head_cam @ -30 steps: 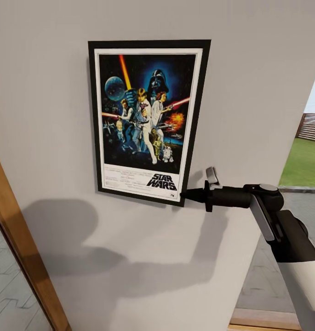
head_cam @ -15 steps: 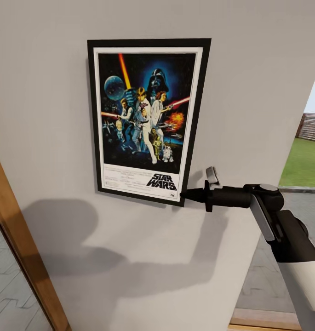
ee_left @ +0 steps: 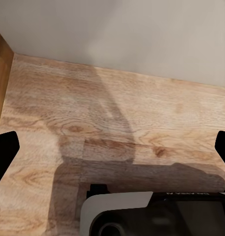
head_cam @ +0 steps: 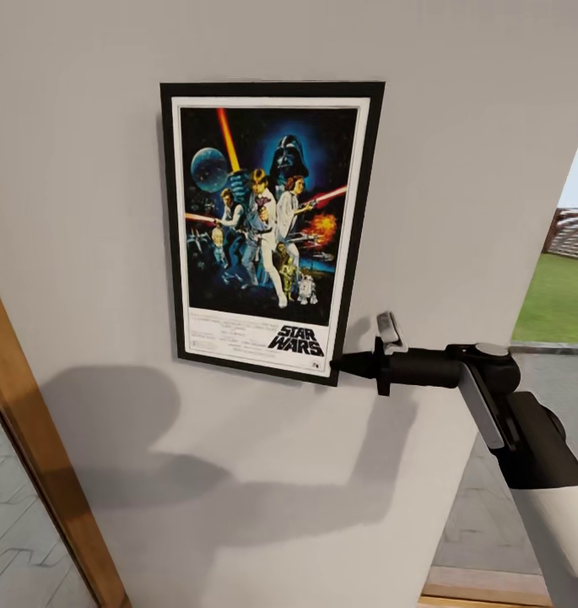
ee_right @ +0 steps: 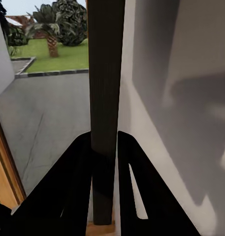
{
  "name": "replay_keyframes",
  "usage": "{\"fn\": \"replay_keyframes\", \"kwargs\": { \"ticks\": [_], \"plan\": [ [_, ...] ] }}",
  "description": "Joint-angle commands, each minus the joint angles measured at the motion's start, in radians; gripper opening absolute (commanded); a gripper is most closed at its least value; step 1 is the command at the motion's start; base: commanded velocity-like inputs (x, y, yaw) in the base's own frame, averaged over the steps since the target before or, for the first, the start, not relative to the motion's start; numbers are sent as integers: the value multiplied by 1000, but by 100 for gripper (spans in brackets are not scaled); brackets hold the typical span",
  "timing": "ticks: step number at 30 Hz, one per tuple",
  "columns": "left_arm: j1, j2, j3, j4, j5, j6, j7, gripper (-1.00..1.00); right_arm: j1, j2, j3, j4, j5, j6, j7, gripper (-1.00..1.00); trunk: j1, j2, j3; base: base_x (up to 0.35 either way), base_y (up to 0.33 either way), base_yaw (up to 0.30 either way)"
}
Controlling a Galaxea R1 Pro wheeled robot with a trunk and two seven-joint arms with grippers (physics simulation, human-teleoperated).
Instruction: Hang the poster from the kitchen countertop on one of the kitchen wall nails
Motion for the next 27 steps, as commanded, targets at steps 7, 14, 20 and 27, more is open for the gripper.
{"fn": "replay_keyframes", "kwargs": {
  "ticks": [7,14,20,27],
  "plan": [
    [0,0,3,0,7,1,-6,100,4,-1,2,1,-9,-8,0,-100,0,-1,0,0,0,0],
    [0,0,3,0,7,1,-6,100,5,-1,2,2,-9,-39,0,-100,0,-1,0,0,26,0],
    [0,0,3,0,7,1,-6,100,5,-1,2,2,-9,-42,0,-100,0,-1,0,0,30,0],
    [0,0,3,0,7,1,-6,100,5,-1,2,3,-9,-42,0,-100,0,-1,0,0,12,0]
  ]
}}
